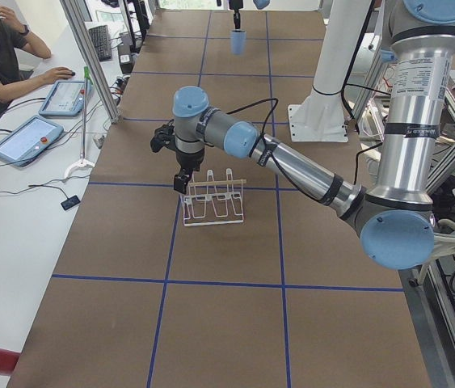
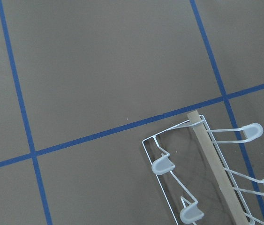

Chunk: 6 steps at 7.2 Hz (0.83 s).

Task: Hang cup on cup holder
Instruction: 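Carry the cup toward the table center while the left gripper approaches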

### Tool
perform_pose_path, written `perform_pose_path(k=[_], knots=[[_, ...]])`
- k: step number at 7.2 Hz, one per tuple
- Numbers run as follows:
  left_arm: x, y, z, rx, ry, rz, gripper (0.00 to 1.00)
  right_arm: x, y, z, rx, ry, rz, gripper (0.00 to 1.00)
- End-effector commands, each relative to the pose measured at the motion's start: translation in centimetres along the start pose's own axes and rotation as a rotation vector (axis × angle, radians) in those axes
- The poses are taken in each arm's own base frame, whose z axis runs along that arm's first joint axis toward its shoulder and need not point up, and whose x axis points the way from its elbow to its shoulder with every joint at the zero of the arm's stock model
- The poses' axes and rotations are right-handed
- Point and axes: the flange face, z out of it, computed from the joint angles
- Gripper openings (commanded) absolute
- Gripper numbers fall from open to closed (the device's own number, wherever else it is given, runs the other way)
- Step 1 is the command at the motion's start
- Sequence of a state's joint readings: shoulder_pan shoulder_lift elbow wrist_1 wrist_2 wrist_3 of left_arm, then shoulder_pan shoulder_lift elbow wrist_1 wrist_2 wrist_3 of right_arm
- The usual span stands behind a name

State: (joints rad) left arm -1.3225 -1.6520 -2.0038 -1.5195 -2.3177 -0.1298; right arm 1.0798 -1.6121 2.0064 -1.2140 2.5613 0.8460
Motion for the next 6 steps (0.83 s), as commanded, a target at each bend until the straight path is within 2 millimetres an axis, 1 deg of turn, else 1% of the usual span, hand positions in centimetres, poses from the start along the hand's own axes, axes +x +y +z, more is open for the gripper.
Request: perform_pose_path(k=[1,2,3,4,5,6], knots=[[1.2,-0.7,0.9,0.02,0.011,0.054,0.99,-6.1,-4.9,-0.7,0.098,-0.019,0.086,0.0],[2.5,-2.3,0.2,0.041,0.018,0.031,0.99,-8.5,-6.2,-1.3,0.151,-0.026,0.136,0.0],[5.7,-3.7,0.9,0.057,0.055,-0.101,0.99,-10.2,-6.8,-1.9,0.203,-0.032,0.19,0.0],[8.9,-4.5,2.0,0.09,0.081,-0.213,0.99,-11.8,-7.3,-2.1,0.222,-0.049,0.206,0.0],[12.0,-4.7,3.5,0.109,0.117,-0.249,0.99,-12.7,-7.4,-1.5,0.249,-0.088,0.231,0.0],[14.1,-5.6,3.1,0.126,0.154,-0.289,0.99,-13.5,-7.3,0.2,0.294,-0.148,0.258,0.0]])
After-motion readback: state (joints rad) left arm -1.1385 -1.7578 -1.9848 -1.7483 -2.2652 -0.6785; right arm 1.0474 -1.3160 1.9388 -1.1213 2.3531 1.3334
